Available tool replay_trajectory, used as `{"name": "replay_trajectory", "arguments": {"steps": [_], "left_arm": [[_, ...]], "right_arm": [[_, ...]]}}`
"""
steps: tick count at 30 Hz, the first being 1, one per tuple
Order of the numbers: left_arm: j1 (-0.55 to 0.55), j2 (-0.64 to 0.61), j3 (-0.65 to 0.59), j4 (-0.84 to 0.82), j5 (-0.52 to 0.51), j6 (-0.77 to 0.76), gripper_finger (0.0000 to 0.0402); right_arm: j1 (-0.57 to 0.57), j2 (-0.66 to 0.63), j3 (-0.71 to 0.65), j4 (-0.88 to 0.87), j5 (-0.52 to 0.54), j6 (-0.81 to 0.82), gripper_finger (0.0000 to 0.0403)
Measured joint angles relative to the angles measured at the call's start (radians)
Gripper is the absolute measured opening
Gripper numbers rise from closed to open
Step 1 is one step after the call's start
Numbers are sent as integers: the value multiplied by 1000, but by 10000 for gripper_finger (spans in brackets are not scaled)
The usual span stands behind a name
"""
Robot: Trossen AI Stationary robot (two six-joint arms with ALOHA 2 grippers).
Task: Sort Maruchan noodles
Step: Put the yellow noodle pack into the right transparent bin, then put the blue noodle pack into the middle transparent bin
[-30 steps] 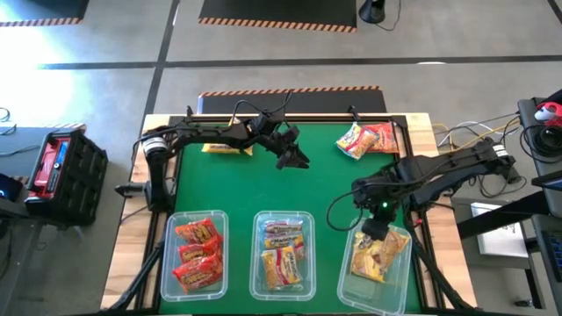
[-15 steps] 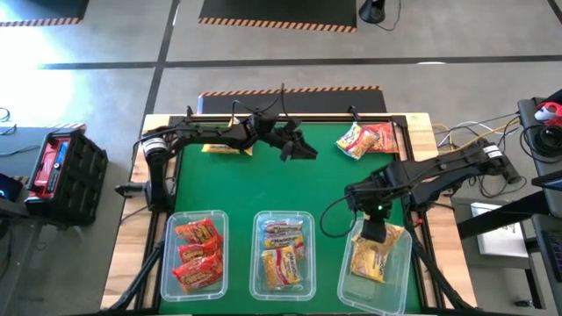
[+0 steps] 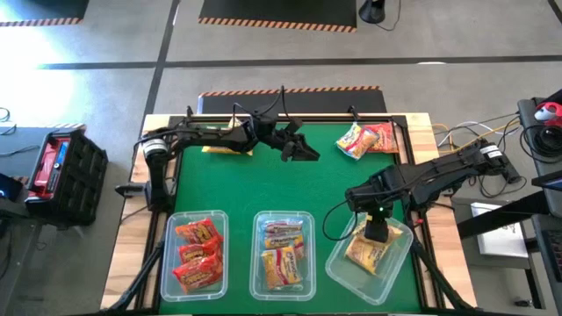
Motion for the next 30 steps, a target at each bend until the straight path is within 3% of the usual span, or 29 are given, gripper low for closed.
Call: {"name": "replay_trajectory", "arguments": {"steps": [3,7,15,21,25,30], "left_arm": [[-9,0,0,46,1,-18,178],[-9,-1,0,112,1,-60,178],[-9,9,0,104,24,-190,178],[-8,21,0,106,45,-155,178],[-4,20,0,114,45,-115,178],[15,19,0,157,49,-113,178]], "right_arm": [[0,-6,44,-49,-48,-8,193],[0,-27,111,-140,-13,-58,192],[-20,-79,153,-145,443,-127,187],[-111,-88,141,-114,701,-119,187],[-227,-89,127,-39,719,-156,187],[-413,-89,79,80,625,-251,186]]}}
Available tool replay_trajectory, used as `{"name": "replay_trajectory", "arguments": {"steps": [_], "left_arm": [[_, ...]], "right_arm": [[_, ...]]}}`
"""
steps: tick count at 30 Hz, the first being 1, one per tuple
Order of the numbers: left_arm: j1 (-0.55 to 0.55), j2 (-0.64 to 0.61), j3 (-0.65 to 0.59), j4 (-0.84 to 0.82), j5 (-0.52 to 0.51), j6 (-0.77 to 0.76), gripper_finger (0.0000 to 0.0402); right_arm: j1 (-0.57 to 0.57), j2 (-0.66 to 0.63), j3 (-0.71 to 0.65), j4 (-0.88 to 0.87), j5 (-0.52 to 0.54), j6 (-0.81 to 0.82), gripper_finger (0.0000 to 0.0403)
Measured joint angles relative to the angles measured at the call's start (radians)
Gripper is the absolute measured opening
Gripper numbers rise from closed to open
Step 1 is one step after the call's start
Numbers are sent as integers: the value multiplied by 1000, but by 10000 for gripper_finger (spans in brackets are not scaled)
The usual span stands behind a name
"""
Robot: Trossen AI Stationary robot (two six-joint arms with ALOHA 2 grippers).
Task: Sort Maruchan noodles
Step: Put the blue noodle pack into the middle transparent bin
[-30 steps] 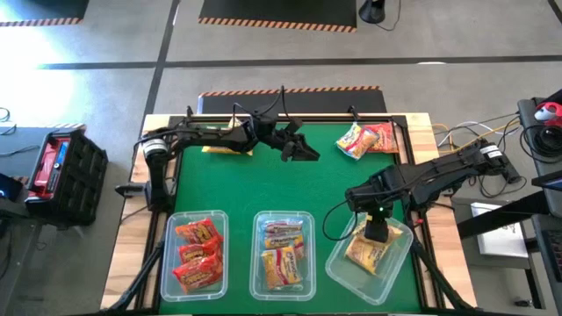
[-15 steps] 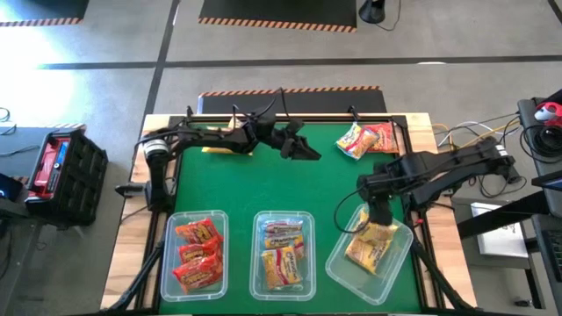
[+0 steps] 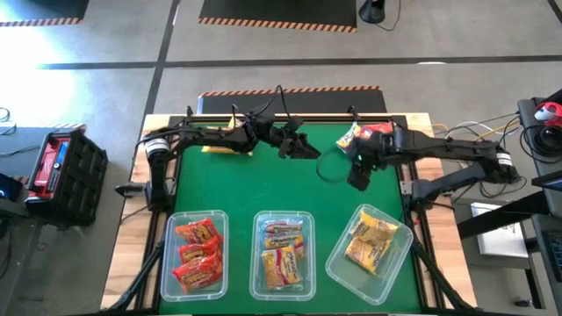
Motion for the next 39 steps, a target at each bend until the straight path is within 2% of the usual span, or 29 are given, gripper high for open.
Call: {"name": "replay_trajectory", "arguments": {"steps": [7,11,16,22,31,34,39], "left_arm": [[66,-2,0,34,14,0,178],[89,-2,0,69,14,-1,178],[117,-2,0,93,15,-8,178],[157,-8,0,114,20,-19,178],[202,-56,0,148,69,-41,178],[221,-85,0,164,94,-46,178],[259,-138,0,180,94,-40,178]], "right_arm": [[-311,10,-132,207,-207,-108,187],[-451,43,-189,313,-220,-90,186],[-562,118,-243,416,-220,-112,178],[-610,253,-236,447,-220,-196,166],[-605,385,-214,473,-228,-257,153],[-599,393,-214,478,-329,-275,153],[-579,381,-218,503,-572,-308,153]]}}
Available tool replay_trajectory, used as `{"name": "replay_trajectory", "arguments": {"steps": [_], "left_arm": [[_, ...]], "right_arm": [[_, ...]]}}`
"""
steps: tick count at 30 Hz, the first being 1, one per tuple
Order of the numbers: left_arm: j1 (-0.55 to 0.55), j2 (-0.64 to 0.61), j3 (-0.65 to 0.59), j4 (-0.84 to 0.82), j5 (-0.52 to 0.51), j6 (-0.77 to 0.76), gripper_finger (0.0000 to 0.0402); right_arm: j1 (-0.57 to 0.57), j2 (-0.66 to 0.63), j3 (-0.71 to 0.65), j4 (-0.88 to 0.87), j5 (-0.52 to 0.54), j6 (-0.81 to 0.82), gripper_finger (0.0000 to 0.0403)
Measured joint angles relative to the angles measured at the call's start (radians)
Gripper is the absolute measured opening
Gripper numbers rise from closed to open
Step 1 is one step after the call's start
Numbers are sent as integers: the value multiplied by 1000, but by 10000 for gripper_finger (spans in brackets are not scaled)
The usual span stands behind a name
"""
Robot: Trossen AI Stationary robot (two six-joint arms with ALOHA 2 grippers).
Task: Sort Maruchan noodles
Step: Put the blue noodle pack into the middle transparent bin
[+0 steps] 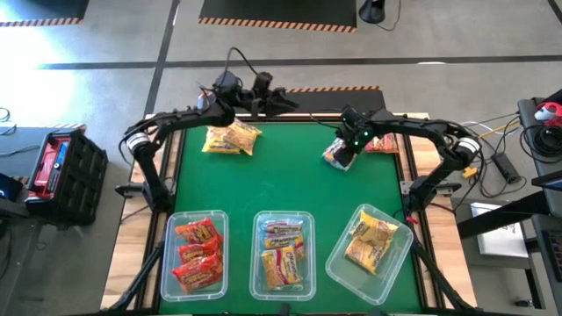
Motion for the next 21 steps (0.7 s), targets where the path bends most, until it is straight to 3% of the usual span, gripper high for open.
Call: {"name": "replay_trajectory", "arguments": {"steps": [5,8,11,14,21], "left_arm": [[15,-29,0,6,-20,-44,178],[14,-31,0,7,48,-71,178],[14,-25,0,1,129,-74,178],[13,-14,0,-25,133,-73,178],[27,1,0,-298,120,86,178]], "right_arm": [[34,4,-5,98,-268,-10,153],[48,-1,6,133,-312,-9,153],[50,-8,40,131,-317,3,153],[50,-23,78,99,-315,32,153],[52,-25,67,-73,-102,29,153]]}}
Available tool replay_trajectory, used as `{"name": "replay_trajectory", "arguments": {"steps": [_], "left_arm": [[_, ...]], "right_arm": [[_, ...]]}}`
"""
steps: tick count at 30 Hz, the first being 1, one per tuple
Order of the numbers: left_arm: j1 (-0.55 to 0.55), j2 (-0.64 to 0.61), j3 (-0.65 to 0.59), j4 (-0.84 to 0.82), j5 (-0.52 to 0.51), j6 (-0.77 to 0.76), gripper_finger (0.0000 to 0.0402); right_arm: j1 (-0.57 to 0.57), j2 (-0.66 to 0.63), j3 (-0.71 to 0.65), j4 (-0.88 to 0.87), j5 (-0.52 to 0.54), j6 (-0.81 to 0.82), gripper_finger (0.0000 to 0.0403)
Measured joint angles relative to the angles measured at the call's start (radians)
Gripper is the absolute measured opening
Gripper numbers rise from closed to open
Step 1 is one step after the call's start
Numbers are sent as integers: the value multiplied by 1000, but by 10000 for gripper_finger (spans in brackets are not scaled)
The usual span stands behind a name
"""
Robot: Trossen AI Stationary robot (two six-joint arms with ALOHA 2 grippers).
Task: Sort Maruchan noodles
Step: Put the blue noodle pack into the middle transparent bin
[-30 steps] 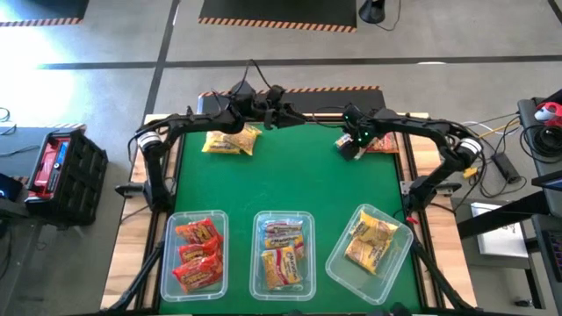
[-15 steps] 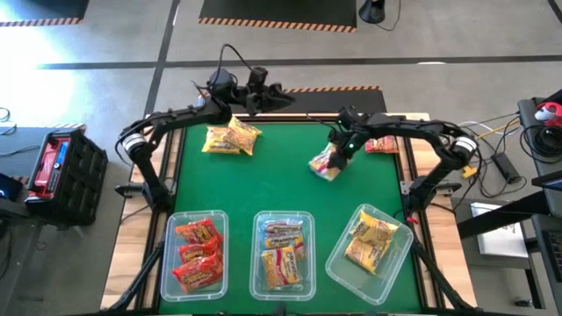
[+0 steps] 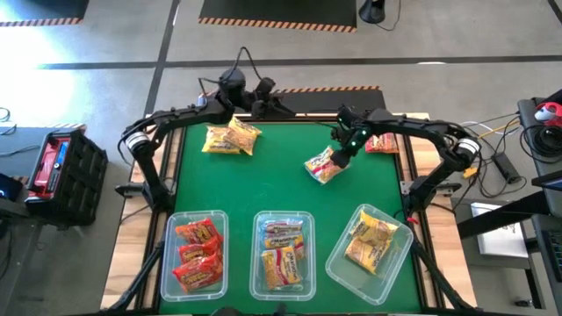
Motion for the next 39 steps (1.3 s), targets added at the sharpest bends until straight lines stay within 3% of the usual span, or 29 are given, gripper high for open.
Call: {"name": "replay_trajectory", "arguments": {"steps": [10,17,20,24,31,39], "left_arm": [[0,21,-1,-442,-34,303,178],[-1,22,-2,-806,-197,607,178],[-4,22,-6,-884,-247,631,178],[-5,22,-48,-874,-271,618,178],[-22,22,-165,-754,-310,480,178],[-65,22,-246,-512,-407,266,178]], "right_arm": [[4,0,-88,109,77,66,153],[4,0,-134,296,77,135,153],[4,0,-153,436,54,188,153],[4,-1,-157,544,8,233,153],[6,-26,-136,425,-94,242,153],[11,13,-151,351,-76,191,153]]}}
